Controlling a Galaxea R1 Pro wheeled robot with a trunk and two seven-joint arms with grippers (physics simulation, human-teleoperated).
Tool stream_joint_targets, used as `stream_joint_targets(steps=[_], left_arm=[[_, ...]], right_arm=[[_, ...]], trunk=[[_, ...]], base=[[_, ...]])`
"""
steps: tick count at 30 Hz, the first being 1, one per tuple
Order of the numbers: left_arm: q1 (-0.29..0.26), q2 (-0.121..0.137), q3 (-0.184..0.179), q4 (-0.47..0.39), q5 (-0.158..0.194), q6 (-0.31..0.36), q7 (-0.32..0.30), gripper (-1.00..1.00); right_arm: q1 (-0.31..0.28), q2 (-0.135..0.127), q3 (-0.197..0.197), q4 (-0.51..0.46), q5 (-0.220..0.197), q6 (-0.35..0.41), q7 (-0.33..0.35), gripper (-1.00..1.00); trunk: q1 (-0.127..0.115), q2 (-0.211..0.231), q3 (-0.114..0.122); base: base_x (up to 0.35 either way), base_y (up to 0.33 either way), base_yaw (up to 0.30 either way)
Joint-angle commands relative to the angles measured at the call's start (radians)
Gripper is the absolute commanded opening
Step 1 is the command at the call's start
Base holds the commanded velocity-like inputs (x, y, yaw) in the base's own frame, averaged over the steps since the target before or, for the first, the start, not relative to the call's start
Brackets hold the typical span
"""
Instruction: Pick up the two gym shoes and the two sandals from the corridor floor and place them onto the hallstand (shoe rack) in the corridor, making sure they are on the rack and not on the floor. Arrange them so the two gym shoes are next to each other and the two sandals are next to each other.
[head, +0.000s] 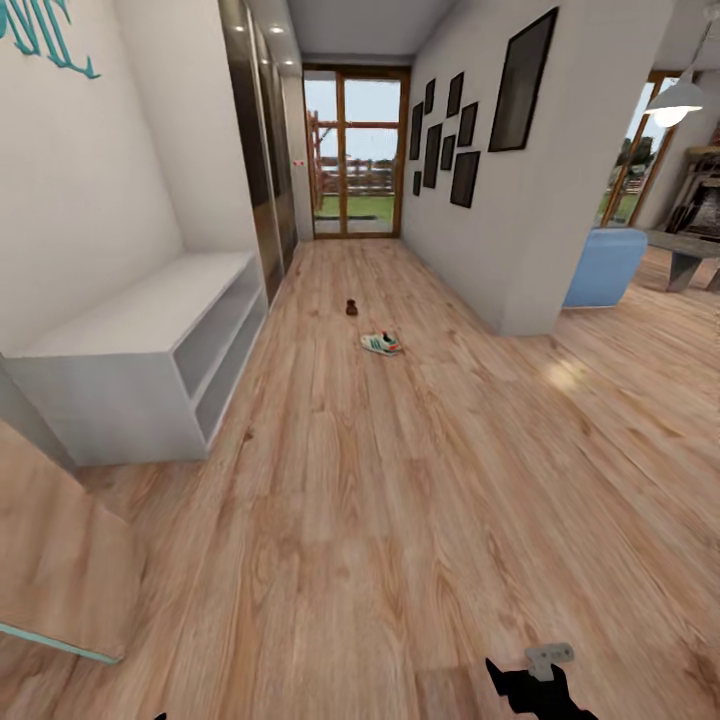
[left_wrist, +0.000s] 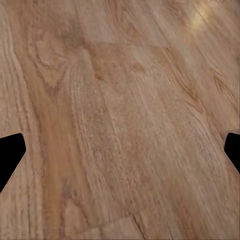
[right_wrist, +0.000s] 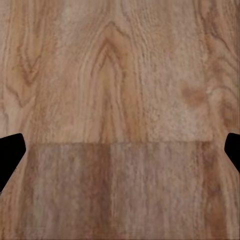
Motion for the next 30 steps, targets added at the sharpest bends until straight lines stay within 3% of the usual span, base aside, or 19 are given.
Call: stream_joint_targets(steps=[1,30], left_arm=[[-0.001,0.0,0.003,0.001,0.003,-0.001,-0.007,1.0],[-0.001,0.0,0.003,0.001,0.003,-0.001,-0.007,1.0]], right_arm=[[-0.001,0.0,0.008,0.001,-0.01,-0.003,0.005,1.0],[-0.001,0.0,0.008,0.0,-0.012,-0.003,0.004,1.0]], trunk=[[0.0,0.0,-0.001],[0.0,0.0,-0.001]], base=[[0.337,0.0,-0.076],[0.337,0.0,-0.01]])
